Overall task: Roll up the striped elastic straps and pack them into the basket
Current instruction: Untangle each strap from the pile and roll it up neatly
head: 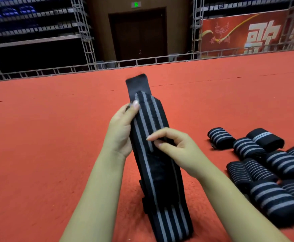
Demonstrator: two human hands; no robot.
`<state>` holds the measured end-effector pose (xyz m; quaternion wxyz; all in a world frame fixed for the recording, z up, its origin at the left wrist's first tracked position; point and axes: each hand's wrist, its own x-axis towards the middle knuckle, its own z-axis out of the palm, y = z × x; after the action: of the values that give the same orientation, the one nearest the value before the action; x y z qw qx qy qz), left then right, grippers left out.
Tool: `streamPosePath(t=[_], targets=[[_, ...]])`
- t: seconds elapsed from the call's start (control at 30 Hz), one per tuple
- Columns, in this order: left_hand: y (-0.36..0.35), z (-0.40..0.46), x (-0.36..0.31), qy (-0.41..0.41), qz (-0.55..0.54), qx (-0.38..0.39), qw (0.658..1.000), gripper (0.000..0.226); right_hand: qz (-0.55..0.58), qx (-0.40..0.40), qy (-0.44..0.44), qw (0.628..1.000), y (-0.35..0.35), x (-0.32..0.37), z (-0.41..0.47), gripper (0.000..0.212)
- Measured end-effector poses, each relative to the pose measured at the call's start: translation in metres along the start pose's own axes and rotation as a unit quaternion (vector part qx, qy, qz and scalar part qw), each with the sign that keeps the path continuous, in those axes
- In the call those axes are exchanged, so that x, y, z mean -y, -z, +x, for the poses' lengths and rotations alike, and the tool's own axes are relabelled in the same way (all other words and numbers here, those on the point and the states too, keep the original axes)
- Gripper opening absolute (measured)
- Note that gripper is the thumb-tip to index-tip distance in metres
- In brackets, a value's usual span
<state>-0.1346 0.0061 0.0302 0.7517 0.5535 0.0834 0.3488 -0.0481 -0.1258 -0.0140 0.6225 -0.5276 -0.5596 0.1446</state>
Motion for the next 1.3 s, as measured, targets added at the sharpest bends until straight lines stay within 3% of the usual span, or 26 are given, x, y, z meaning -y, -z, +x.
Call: streamPosePath(t=[0.1, 0.17, 0.23, 0.33, 0.43, 0.57, 0.73, 0.93, 1.17, 1.3], targets=[[-0.001, -0.01, 0.004, -0.029, 0.047, 0.011, 0.998, 0.021, 0.109, -0.052, -0.02, 0.993, 0.006, 0.004, -0.004, 0.028], [-0.003, -0.021, 0.008, -0.03, 0.062, 0.028, 0.997, 0.019, 0.197, -0.134, -0.036, 0.971, 0.014, 0.011, -0.002, 0.022], [-0.006, -0.034, 0.015, -0.013, 0.058, 0.051, 0.997, 0.023, 0.207, -0.178, -0.068, 0.96, 0.019, 0.019, -0.001, 0.027], [-0.007, -0.05, 0.028, 0.017, 0.034, 0.089, 0.995, 0.029, 0.122, -0.139, -0.115, 0.976, 0.017, 0.026, -0.006, 0.043], [-0.009, -0.063, 0.033, 0.031, 0.044, 0.09, 0.995, 0.028, 0.078, -0.121, -0.088, 0.986, 0.011, 0.029, -0.013, 0.028], [-0.004, -0.072, 0.039, -0.001, 0.113, 0.09, 0.99, 0.023, 0.087, -0.133, -0.079, 0.984, 0.014, 0.023, -0.019, 0.015], [-0.008, -0.076, 0.043, -0.022, 0.089, 0.072, 0.993, 0.027, 0.111, -0.084, -0.104, 0.985, 0.009, 0.022, -0.028, 0.029], [-0.023, -0.075, 0.049, -0.061, 0.119, 0.054, 0.99, 0.03, 0.038, -0.16, -0.064, 0.984, -0.015, 0.021, -0.028, 0.02], [-0.019, -0.073, 0.037, -0.118, 0.079, 0.042, 0.989, 0.02, 0.119, -0.002, -0.131, 0.984, 0.014, 0.033, -0.029, 0.04], [-0.013, -0.067, 0.036, -0.074, 0.034, 0.081, 0.993, 0.023, 0.138, -0.017, -0.128, 0.982, 0.02, 0.032, -0.031, 0.041]])
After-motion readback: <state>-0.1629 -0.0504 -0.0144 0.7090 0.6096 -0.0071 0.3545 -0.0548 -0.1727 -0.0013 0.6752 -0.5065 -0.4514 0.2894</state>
